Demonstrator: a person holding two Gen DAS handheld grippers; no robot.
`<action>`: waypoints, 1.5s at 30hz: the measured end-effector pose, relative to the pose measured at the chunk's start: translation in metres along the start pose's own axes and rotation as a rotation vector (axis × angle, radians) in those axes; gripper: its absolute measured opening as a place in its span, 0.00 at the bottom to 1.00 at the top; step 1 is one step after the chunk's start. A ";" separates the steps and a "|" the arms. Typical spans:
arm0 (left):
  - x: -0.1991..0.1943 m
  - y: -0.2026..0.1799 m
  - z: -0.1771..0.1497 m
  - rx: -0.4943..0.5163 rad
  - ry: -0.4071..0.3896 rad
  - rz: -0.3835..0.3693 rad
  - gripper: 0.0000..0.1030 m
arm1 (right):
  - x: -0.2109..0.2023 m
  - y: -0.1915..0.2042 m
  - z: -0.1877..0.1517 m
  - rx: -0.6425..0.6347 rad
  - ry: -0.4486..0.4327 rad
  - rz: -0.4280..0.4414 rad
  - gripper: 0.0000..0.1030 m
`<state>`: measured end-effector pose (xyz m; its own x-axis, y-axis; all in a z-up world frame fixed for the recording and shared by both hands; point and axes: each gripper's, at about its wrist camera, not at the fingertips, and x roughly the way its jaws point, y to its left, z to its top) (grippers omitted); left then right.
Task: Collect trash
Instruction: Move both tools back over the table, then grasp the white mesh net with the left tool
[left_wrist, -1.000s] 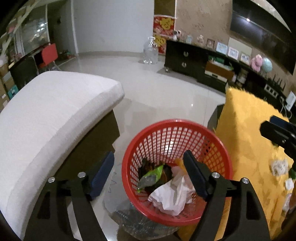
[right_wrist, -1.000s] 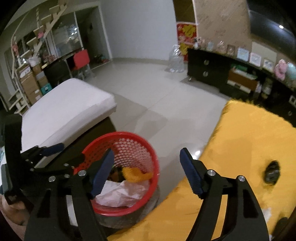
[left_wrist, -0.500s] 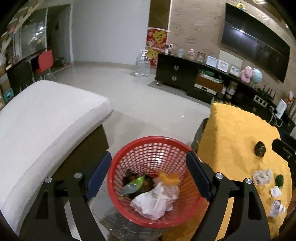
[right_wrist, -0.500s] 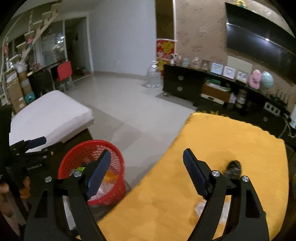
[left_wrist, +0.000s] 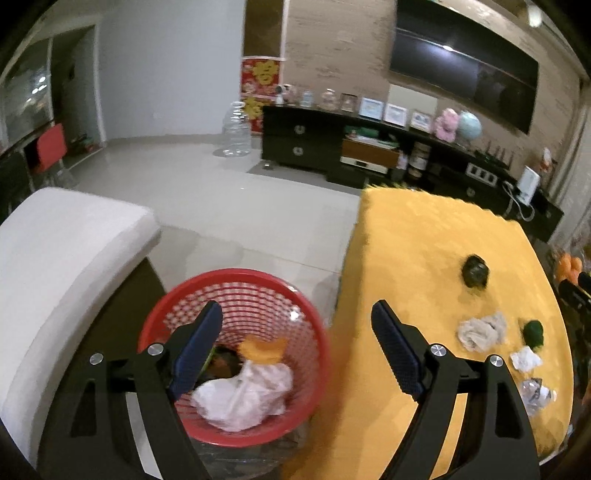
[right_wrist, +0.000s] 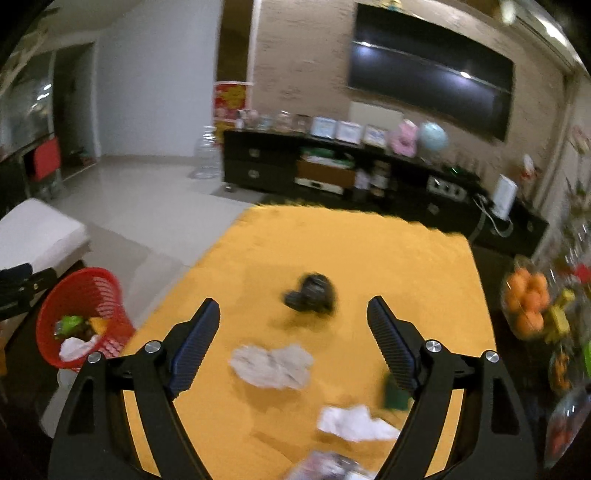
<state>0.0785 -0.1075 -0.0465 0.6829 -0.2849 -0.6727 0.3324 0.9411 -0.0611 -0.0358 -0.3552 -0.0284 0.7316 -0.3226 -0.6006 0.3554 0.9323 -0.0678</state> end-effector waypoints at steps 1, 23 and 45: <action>0.001 -0.007 -0.001 0.011 0.002 -0.009 0.77 | 0.000 -0.009 -0.003 0.019 0.006 -0.014 0.77; 0.066 -0.173 -0.027 0.245 0.139 -0.205 0.77 | 0.004 -0.121 -0.046 0.319 0.108 -0.120 0.77; 0.118 -0.247 -0.056 0.472 0.193 -0.293 0.46 | 0.037 -0.137 -0.066 0.372 0.194 -0.145 0.77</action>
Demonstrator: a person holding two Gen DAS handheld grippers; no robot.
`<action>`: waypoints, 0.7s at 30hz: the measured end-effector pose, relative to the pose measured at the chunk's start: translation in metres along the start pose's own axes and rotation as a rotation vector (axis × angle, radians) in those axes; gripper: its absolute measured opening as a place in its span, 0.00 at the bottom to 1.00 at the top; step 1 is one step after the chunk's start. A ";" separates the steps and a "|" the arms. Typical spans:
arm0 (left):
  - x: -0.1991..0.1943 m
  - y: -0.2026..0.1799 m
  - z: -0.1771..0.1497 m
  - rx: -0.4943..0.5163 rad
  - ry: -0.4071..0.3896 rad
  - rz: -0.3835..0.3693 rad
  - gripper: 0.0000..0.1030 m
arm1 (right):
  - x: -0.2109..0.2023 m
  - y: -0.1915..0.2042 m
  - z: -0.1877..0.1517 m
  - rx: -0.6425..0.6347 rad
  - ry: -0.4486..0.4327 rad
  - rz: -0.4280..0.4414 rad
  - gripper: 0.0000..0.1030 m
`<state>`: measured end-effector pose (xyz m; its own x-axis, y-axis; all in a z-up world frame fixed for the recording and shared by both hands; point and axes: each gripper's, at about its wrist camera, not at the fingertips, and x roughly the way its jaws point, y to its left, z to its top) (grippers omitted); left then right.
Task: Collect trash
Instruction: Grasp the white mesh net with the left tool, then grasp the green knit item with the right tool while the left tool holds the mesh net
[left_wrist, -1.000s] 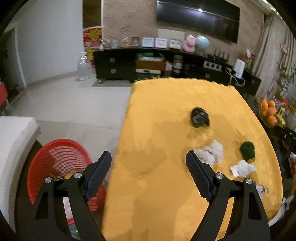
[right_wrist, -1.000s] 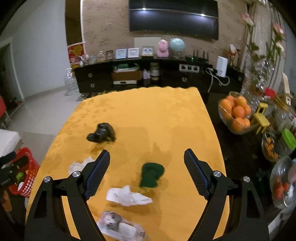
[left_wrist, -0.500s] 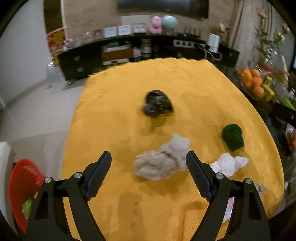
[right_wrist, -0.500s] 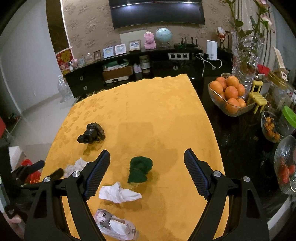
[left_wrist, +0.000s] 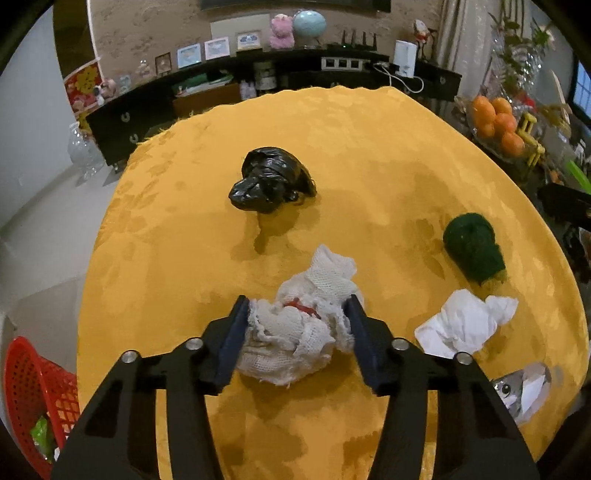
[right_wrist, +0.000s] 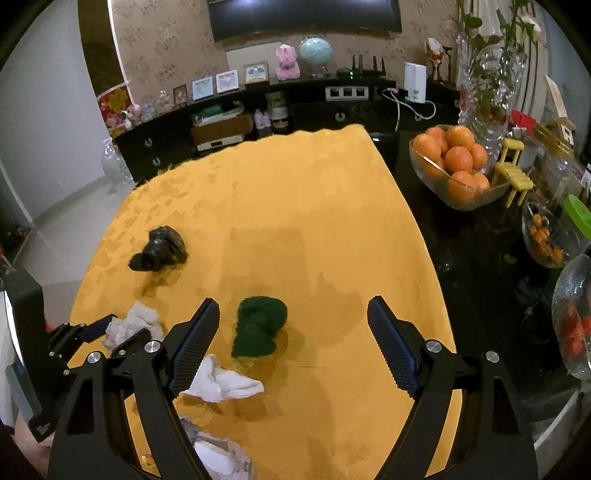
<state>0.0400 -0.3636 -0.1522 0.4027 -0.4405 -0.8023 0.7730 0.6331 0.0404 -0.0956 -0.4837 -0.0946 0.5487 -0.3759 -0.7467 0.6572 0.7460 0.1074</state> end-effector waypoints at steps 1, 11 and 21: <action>0.000 -0.001 0.000 0.001 -0.002 -0.001 0.44 | 0.002 0.000 -0.001 0.000 0.005 0.001 0.77; -0.015 0.015 0.001 -0.066 -0.031 -0.010 0.38 | 0.034 0.015 -0.005 -0.038 0.055 0.036 0.77; -0.057 0.037 0.004 -0.114 -0.114 0.032 0.38 | 0.069 0.035 -0.014 -0.118 0.117 0.036 0.77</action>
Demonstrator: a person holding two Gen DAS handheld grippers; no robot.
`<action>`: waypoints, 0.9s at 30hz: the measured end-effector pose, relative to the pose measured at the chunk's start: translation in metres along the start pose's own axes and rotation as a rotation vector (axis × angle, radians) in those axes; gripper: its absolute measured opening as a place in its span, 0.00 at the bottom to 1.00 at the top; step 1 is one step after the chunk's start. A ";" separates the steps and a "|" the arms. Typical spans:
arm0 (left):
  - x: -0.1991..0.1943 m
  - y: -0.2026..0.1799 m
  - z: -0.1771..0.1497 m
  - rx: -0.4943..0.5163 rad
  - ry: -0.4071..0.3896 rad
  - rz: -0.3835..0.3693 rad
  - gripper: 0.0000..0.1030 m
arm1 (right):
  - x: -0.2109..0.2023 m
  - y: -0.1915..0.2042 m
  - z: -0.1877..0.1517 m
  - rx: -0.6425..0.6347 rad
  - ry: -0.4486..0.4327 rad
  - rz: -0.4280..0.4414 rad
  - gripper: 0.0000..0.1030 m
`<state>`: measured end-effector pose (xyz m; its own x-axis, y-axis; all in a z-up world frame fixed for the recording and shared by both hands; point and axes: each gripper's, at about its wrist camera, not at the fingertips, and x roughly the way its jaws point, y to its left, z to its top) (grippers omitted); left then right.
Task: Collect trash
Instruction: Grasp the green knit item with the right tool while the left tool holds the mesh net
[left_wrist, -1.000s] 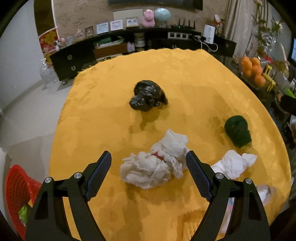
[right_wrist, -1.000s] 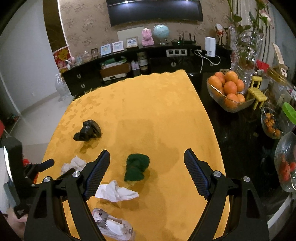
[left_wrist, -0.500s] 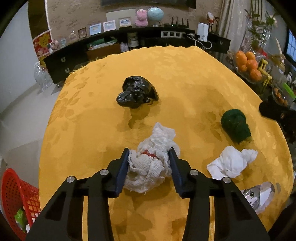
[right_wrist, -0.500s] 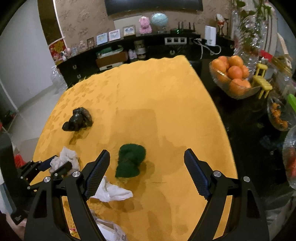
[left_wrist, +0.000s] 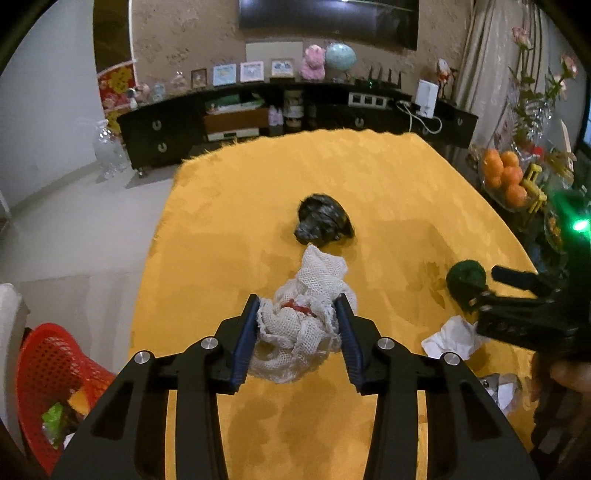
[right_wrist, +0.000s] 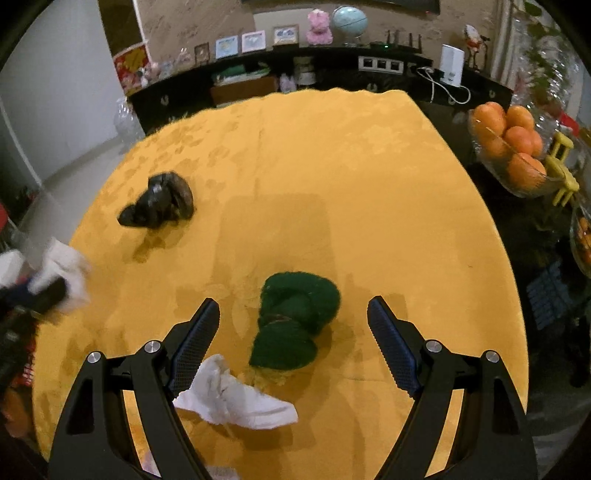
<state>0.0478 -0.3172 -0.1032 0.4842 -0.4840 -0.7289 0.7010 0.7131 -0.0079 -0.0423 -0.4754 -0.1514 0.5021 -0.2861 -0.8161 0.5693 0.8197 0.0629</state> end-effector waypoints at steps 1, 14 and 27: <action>-0.003 0.001 0.000 0.000 -0.006 0.003 0.38 | 0.003 0.001 0.000 -0.005 0.004 -0.010 0.75; -0.036 0.029 0.008 -0.050 -0.074 0.049 0.38 | 0.005 0.001 0.002 -0.015 0.014 -0.010 0.39; -0.075 0.053 0.017 -0.099 -0.162 0.100 0.38 | -0.060 0.016 0.022 -0.022 -0.170 0.042 0.39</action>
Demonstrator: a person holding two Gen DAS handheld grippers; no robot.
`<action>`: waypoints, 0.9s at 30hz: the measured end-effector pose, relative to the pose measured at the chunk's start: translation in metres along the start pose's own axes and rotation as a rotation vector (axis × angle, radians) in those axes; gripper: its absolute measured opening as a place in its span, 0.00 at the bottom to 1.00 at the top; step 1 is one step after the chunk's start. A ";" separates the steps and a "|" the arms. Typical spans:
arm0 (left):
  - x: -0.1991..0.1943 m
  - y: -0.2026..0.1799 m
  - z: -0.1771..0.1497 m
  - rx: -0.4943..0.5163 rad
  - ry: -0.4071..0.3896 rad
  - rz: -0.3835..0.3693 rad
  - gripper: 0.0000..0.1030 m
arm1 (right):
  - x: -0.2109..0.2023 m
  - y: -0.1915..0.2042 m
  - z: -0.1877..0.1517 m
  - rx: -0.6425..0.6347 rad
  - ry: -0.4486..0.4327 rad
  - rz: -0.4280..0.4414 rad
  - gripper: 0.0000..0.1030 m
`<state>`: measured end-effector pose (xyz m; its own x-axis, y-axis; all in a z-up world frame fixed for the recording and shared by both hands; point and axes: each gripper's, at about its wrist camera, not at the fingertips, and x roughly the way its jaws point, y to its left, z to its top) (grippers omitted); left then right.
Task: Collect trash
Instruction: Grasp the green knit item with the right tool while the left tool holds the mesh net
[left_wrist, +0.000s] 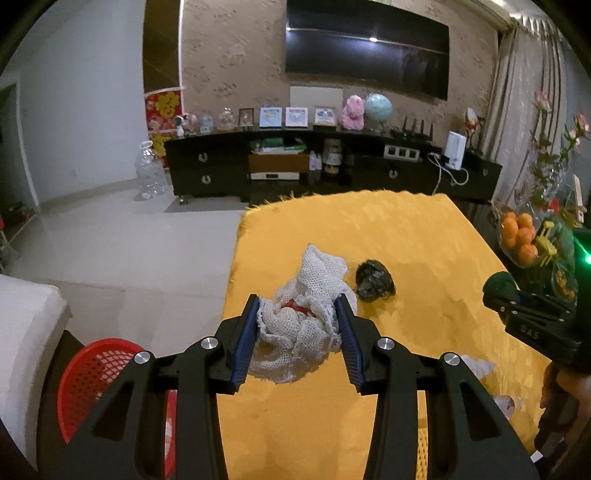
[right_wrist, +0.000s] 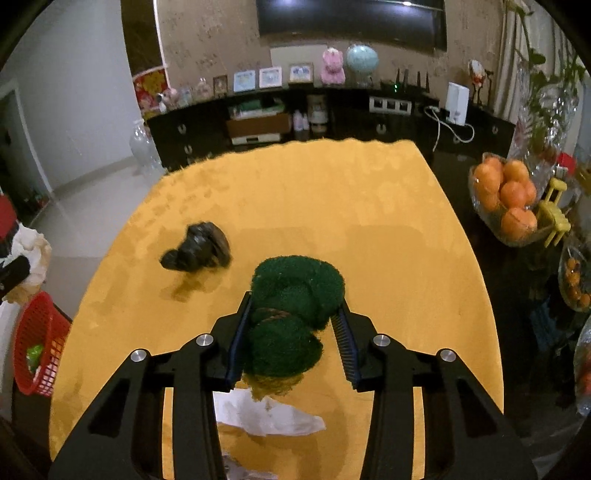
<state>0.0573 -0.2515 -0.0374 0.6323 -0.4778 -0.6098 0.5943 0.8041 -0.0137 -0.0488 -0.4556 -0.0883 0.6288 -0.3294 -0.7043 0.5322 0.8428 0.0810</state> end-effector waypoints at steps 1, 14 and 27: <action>-0.002 0.003 0.002 -0.003 -0.007 0.004 0.38 | -0.002 0.002 0.001 0.001 -0.005 0.002 0.39; -0.043 0.041 0.013 -0.059 -0.096 0.066 0.38 | -0.046 0.047 0.024 -0.045 -0.117 0.050 0.39; -0.079 0.099 0.016 -0.149 -0.157 0.166 0.38 | -0.062 0.140 0.053 -0.205 -0.164 0.155 0.39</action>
<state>0.0740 -0.1397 0.0225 0.7914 -0.3748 -0.4830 0.4037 0.9136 -0.0475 0.0167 -0.3402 0.0038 0.7859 -0.2403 -0.5697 0.3076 0.9512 0.0231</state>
